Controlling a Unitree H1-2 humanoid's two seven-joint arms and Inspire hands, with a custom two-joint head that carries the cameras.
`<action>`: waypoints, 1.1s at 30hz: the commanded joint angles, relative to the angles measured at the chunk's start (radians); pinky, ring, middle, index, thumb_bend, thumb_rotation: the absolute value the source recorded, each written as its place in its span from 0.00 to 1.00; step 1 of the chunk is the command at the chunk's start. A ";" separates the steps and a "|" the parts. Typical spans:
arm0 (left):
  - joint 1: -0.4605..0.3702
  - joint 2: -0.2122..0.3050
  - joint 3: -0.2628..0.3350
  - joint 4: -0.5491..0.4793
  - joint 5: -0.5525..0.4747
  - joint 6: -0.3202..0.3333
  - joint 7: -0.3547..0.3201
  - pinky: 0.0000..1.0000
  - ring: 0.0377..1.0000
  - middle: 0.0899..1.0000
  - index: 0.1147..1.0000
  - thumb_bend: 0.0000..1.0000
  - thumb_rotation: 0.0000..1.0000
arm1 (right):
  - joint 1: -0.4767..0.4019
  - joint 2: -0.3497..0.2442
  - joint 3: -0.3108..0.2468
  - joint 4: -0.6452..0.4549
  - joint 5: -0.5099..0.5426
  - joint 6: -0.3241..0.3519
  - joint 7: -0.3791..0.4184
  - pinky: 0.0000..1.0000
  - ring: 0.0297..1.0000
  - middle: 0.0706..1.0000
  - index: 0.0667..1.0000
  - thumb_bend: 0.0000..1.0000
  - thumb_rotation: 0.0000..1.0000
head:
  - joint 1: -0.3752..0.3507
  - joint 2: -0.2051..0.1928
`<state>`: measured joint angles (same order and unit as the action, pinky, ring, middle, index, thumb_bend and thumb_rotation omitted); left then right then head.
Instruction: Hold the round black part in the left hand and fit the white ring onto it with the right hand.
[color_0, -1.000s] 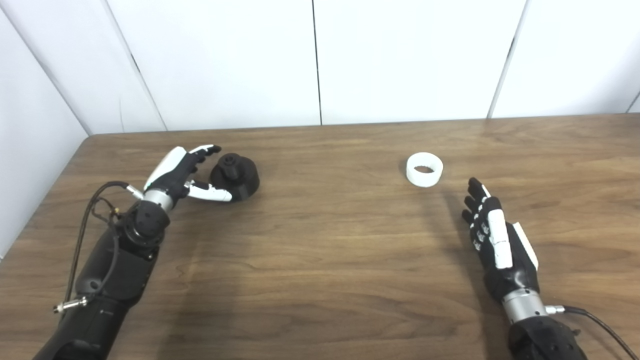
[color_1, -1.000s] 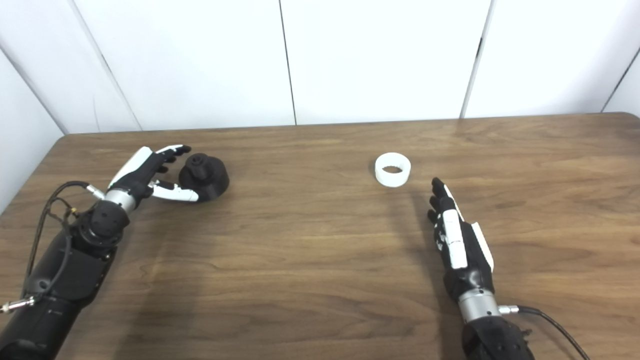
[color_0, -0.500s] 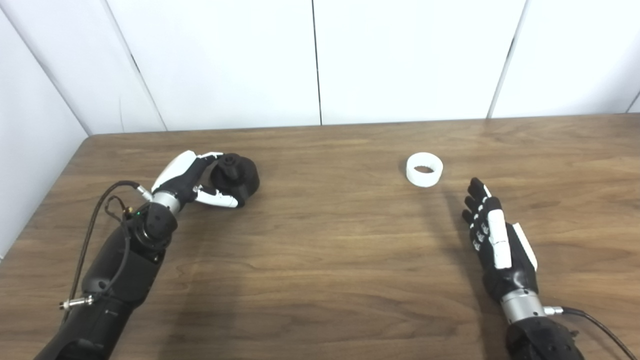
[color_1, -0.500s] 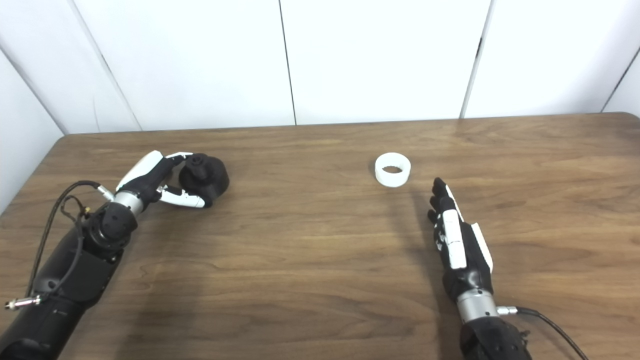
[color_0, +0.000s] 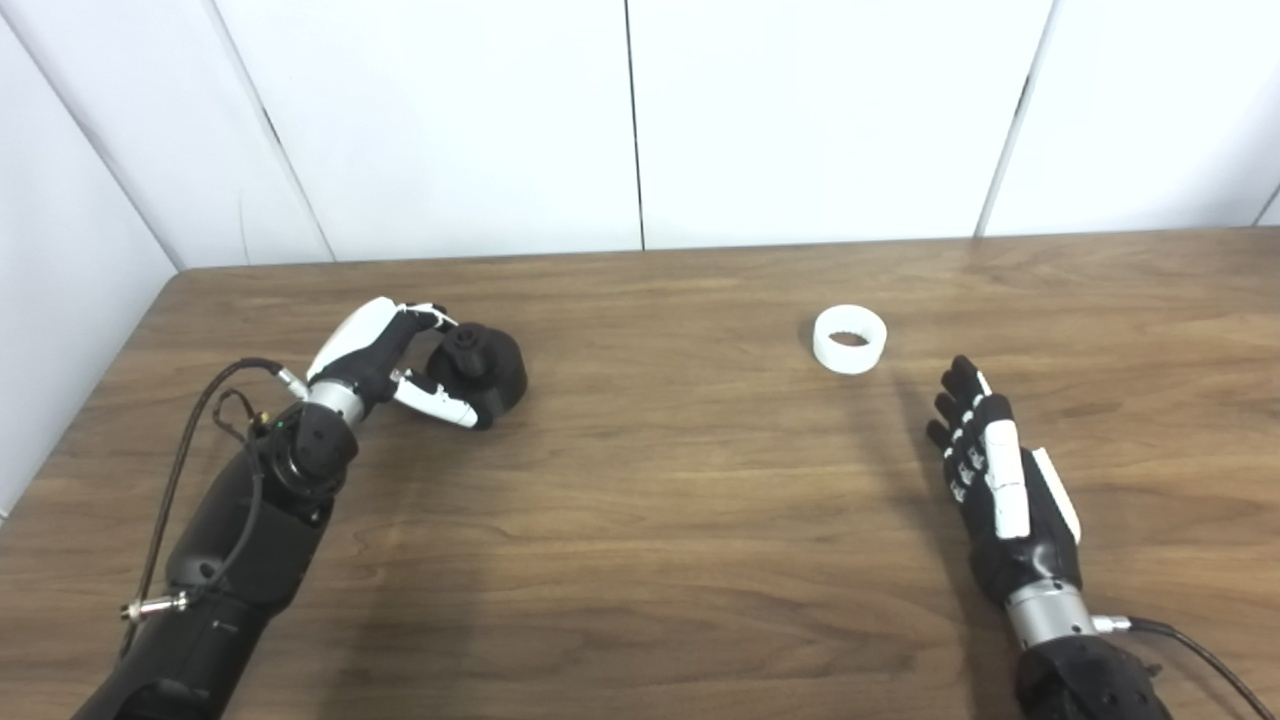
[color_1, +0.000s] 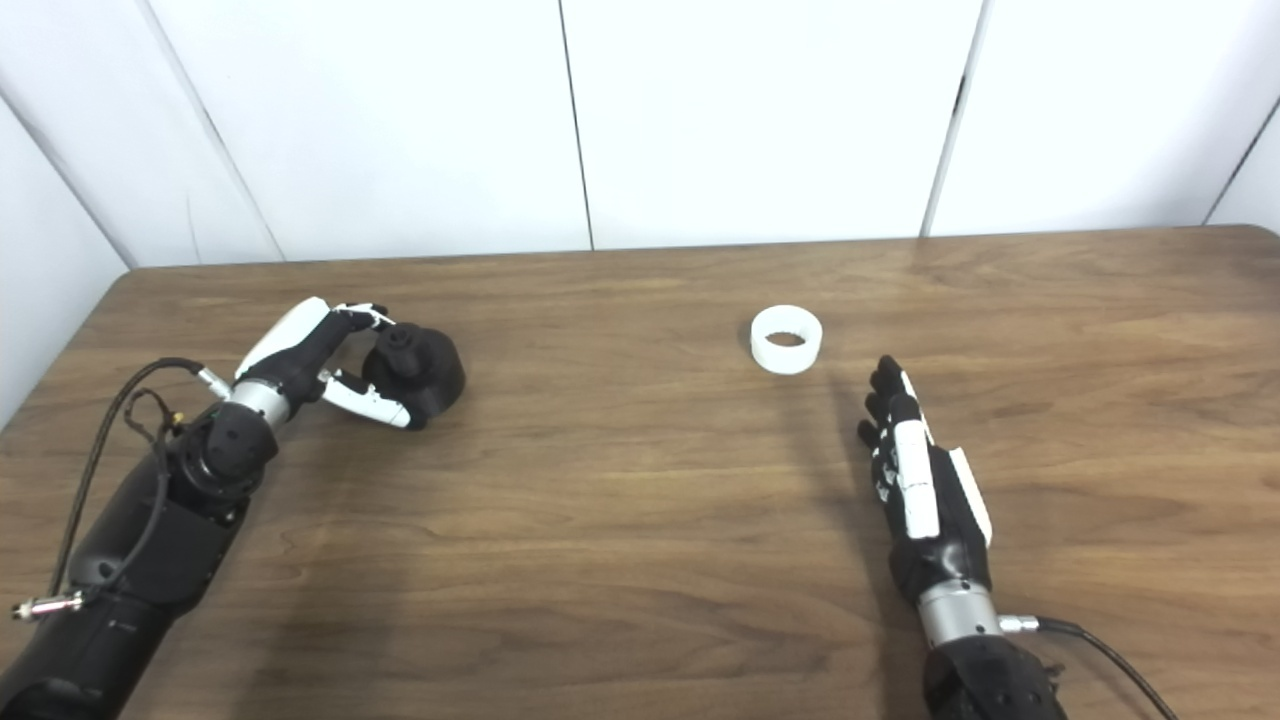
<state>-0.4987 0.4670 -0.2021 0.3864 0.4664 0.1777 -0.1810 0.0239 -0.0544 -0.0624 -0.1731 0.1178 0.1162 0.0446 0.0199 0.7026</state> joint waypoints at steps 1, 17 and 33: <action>-0.042 0.014 0.017 -0.034 0.004 -0.026 0.032 0.95 1.00 0.91 0.53 0.88 0.16 | -0.008 0.001 0.000 -0.030 0.008 -0.036 0.006 1.00 1.00 0.99 1.00 0.59 1.00 | 0.000 0.000; 0.028 0.007 0.014 -0.177 -0.003 -0.016 -0.008 0.93 0.99 0.91 0.54 0.86 0.14 | -0.020 0.001 0.005 -0.035 0.015 -0.019 0.009 1.00 1.00 0.99 1.00 0.58 1.00 | 0.004 0.010; 0.165 -0.009 -0.052 -0.430 0.004 -0.002 -0.158 0.91 0.98 0.91 0.55 0.89 0.15 | -0.016 0.002 0.021 -0.043 0.004 -0.004 0.007 1.00 1.00 0.99 1.00 0.59 1.00 | 0.002 0.025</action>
<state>-0.3145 0.4386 -0.2605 -0.0053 0.4673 0.1946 -0.3420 0.0229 -0.0548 -0.0466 -0.1765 0.1209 0.1243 0.0460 0.0215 0.7271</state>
